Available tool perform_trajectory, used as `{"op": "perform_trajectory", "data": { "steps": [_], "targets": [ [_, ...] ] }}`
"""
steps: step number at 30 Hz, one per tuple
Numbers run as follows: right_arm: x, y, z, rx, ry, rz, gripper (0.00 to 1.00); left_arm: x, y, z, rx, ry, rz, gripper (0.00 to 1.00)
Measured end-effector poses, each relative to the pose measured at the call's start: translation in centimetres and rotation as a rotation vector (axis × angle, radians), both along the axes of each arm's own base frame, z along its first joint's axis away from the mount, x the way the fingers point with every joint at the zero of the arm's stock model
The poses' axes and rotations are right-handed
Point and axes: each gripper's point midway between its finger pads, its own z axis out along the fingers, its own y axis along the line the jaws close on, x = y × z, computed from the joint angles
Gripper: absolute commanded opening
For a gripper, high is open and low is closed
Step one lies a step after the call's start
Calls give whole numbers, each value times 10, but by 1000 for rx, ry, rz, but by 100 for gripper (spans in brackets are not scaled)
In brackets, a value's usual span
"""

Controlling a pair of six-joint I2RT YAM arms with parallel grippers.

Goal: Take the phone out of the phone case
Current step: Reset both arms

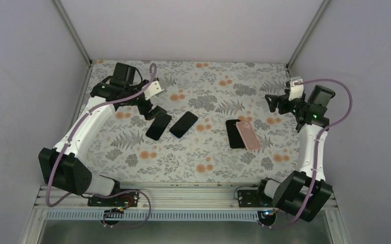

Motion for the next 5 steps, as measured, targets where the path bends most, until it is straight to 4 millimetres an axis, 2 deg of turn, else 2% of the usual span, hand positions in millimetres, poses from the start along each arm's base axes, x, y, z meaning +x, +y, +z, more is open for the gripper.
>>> {"op": "perform_trajectory", "data": {
  "steps": [5],
  "targets": [
    [1,-2,0,-20,-7,-7,100,0,0,2,-12,11,7,100]
  ]
}}
